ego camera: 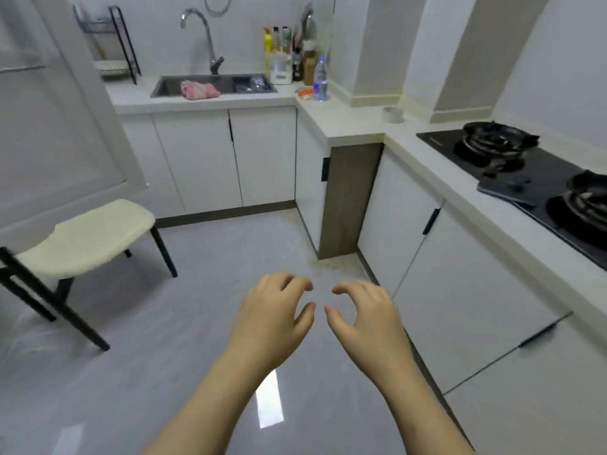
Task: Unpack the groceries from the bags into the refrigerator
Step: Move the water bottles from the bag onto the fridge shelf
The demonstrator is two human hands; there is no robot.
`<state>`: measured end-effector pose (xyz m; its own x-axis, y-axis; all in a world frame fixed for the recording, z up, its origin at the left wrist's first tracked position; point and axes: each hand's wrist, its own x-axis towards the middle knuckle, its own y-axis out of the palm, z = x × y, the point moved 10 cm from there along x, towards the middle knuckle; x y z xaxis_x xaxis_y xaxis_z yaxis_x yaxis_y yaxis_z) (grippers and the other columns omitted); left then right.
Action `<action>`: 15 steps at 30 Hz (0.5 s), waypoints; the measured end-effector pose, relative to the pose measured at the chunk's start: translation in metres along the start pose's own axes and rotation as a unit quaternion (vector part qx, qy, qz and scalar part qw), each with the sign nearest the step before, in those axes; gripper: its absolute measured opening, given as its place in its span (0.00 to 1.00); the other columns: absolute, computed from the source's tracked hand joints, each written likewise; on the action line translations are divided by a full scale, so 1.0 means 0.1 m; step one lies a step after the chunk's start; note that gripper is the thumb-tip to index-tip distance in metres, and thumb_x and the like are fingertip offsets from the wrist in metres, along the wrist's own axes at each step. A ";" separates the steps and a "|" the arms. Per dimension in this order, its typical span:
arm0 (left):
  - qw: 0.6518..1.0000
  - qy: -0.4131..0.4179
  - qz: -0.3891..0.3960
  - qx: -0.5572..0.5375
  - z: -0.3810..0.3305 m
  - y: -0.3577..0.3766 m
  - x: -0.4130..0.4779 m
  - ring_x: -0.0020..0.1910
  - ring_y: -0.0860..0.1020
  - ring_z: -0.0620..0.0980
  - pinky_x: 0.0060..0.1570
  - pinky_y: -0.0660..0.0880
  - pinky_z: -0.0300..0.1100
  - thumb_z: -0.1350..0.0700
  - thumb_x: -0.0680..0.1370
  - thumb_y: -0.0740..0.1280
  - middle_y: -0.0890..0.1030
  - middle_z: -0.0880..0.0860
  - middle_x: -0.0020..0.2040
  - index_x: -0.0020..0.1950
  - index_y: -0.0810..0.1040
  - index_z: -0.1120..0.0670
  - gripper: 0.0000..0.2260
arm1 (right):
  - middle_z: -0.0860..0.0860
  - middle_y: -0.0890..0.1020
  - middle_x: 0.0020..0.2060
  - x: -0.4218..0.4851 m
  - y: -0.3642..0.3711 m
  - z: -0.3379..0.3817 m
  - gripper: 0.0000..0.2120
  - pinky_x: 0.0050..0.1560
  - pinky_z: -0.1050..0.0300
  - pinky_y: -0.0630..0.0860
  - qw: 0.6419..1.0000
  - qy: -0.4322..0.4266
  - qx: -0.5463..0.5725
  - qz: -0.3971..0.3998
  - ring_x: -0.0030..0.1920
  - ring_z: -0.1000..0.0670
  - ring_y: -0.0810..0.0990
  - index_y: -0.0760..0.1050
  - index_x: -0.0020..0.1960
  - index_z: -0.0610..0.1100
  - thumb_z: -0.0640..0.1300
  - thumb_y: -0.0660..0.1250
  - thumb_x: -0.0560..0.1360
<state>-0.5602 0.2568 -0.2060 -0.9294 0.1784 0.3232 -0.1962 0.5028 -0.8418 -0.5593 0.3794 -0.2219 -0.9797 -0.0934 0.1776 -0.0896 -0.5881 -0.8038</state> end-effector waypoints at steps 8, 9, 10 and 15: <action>0.985 0.151 0.075 -0.019 -1.29 0.86 0.67 0.59 0.71 0.45 0.52 0.65 0.32 0.48 0.78 0.62 0.75 0.46 0.60 0.61 0.75 0.49 0.13 | 0.60 0.73 0.59 -0.25 -0.92 -1.28 0.14 0.59 0.67 0.62 0.983 0.153 -0.003 -0.103 0.59 0.60 0.65 0.71 0.62 0.54 0.52 0.61 0.77; 0.981 0.173 0.082 -0.025 -1.45 0.96 0.73 0.58 0.71 0.46 0.52 0.66 0.33 0.48 0.78 0.62 0.75 0.46 0.59 0.61 0.75 0.49 0.13 | 0.60 0.73 0.59 -0.29 -1.02 -1.42 0.14 0.58 0.67 0.61 0.978 0.172 -0.002 -0.117 0.58 0.60 0.65 0.71 0.62 0.54 0.52 0.61 0.77; 0.977 0.192 0.091 -0.032 -1.61 1.07 0.79 0.58 0.71 0.45 0.52 0.67 0.34 0.48 0.78 0.62 0.75 0.46 0.59 0.61 0.75 0.49 0.13 | 0.60 0.73 0.59 -0.33 -1.11 -1.56 0.13 0.57 0.67 0.61 0.973 0.190 -0.003 -0.131 0.57 0.60 0.64 0.72 0.61 0.53 0.51 0.62 0.77; 0.948 0.282 0.129 -0.073 -2.34 1.57 1.10 0.59 0.70 0.45 0.52 0.67 0.34 0.48 0.79 0.61 0.74 0.46 0.60 0.63 0.74 0.49 0.14 | 0.60 0.74 0.58 -0.43 -1.58 -2.19 0.13 0.62 0.62 0.64 0.943 0.264 -0.022 -0.200 0.61 0.57 0.66 0.73 0.59 0.53 0.51 0.63 0.76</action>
<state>-0.6203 0.5531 -0.2012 -0.6166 0.7153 0.3288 0.0991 0.4849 -0.8689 -0.5424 0.6524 -0.2276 -0.8177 0.5488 0.1739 -0.4676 -0.4569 -0.7567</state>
